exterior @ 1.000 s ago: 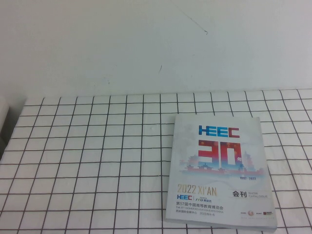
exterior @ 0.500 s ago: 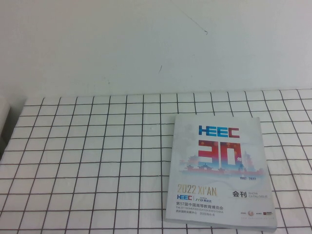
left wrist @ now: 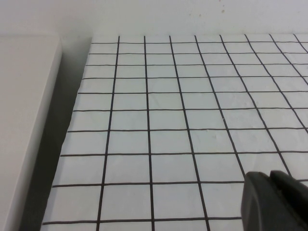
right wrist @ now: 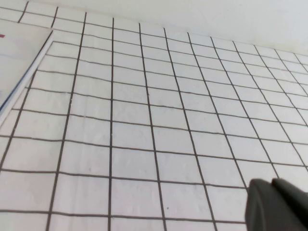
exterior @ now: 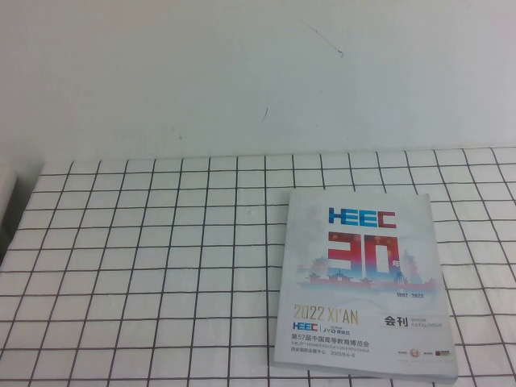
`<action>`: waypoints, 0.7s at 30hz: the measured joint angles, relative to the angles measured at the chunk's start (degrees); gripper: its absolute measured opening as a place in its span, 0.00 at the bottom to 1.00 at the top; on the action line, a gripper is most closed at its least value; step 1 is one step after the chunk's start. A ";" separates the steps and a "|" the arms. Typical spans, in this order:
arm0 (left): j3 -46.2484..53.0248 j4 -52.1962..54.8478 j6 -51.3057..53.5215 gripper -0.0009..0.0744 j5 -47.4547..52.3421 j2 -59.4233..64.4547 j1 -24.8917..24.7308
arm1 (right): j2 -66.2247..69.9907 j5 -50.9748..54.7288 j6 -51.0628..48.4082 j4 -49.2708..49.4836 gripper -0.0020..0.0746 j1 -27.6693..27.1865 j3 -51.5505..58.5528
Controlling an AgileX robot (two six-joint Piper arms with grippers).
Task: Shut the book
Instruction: 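Close the open booklet and leave it lying on the table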
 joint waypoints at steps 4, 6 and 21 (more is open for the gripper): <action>0.00 0.00 0.00 0.01 0.00 0.00 0.00 | 0.00 -0.48 -1.66 1.49 0.02 -0.12 0.10; 0.00 0.00 0.00 0.01 0.00 0.00 0.00 | 0.00 -0.63 -1.66 1.91 0.02 -0.12 0.14; 0.00 0.00 0.12 0.01 0.00 0.00 0.00 | 0.00 -0.75 6.13 2.29 0.02 3.30 0.23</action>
